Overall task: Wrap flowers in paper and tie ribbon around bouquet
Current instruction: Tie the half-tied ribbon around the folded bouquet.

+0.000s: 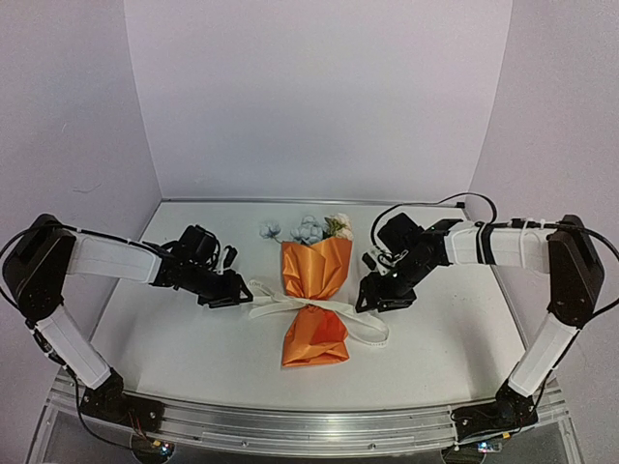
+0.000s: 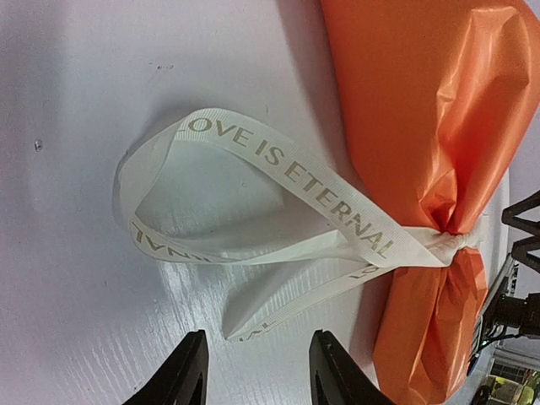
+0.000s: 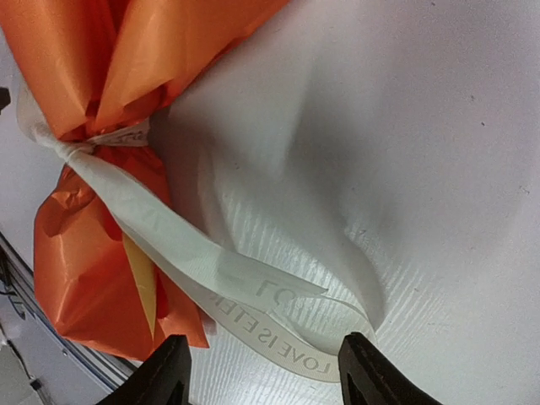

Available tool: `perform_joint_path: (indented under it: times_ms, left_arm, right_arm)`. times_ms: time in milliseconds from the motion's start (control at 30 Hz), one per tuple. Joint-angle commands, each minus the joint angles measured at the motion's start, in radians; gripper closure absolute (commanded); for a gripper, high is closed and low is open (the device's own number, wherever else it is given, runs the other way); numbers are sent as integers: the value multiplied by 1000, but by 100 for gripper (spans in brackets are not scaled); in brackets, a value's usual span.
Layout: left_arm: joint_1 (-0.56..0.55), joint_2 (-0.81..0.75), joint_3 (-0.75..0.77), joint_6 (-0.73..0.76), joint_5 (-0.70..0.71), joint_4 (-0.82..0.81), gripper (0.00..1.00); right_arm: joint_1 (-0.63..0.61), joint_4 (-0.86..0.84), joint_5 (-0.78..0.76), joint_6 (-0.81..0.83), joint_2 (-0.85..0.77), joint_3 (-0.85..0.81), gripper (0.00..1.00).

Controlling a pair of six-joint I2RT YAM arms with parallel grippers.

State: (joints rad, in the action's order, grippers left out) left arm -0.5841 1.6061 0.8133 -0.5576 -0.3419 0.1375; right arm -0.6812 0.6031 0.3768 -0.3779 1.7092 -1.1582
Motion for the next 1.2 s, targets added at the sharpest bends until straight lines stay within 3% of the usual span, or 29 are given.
perform_joint_path:
  times_ms: [0, 333, 567, 967, 1167]
  left_arm:
    - [-18, 35, 60, 36, -18, -20, 58]
    - [-19, 66, 94, 1, 3, -4, 63]
    - [-25, 48, 63, 46, -20, -19, 63]
    - [-25, 48, 27, 45, -16, -28, 60]
    - [-25, 39, 14, 41, -9, -28, 59]
  right_arm:
    - [-46, 58, -29, 165, 5, -53, 31]
    - [-128, 208, -237, 412, 92, -185, 27]
    - [-140, 242, -236, 456, 146, -240, 36]
    - [-167, 202, -369, 499, 247, -301, 40]
    - [-168, 176, -425, 499, 260, -312, 51]
